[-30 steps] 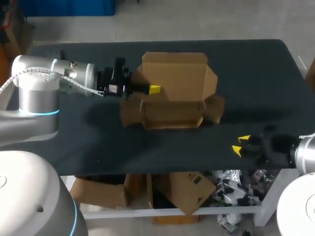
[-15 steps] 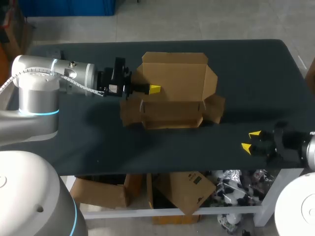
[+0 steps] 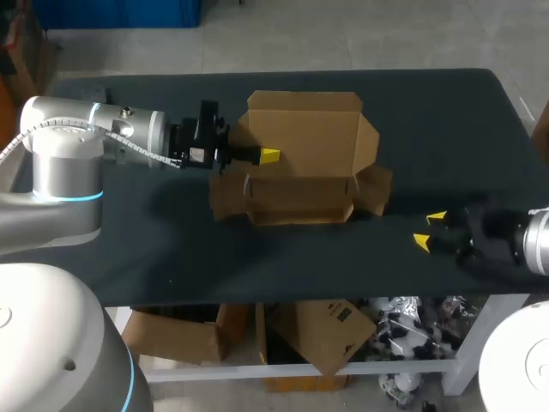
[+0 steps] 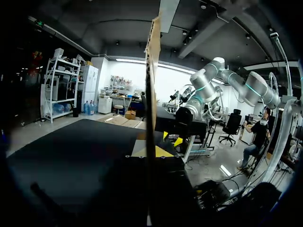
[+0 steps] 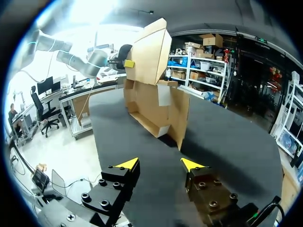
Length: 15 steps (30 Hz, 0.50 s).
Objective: Assemble the packaging by folding the flat box into shape, placing the metal phone stand inside, and closing the box properly
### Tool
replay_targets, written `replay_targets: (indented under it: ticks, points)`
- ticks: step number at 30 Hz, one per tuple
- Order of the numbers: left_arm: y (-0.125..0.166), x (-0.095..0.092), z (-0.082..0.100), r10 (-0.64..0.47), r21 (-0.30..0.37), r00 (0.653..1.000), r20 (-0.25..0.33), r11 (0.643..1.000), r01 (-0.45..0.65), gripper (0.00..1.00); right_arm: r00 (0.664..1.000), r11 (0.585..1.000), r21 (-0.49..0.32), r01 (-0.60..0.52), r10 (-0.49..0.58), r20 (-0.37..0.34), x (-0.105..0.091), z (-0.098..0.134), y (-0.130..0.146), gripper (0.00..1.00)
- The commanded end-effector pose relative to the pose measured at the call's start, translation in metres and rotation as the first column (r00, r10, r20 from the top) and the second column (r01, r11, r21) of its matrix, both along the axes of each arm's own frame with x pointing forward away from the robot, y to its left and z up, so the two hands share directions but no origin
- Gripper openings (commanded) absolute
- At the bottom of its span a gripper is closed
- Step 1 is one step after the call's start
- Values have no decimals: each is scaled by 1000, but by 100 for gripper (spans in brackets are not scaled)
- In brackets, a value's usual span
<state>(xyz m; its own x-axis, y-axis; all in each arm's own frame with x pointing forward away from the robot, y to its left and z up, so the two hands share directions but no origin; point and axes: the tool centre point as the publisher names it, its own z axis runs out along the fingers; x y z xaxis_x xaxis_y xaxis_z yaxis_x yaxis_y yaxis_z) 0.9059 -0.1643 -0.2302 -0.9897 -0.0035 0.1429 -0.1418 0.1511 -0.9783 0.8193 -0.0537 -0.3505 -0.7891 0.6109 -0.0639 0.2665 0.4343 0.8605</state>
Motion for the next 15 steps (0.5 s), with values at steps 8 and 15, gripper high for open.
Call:
replay_targets:
  ticks: [8,15]
  points:
    - [1,0,-3,-1,0,1000,0,1000,1,0,1000,1000,5,-8,8,-16,29,-14,13,100]
    - [1,0,-3,-1,0,1000,0,1000,1,0,1000,1000,12,2,-2,-12,39,-15,14,100]
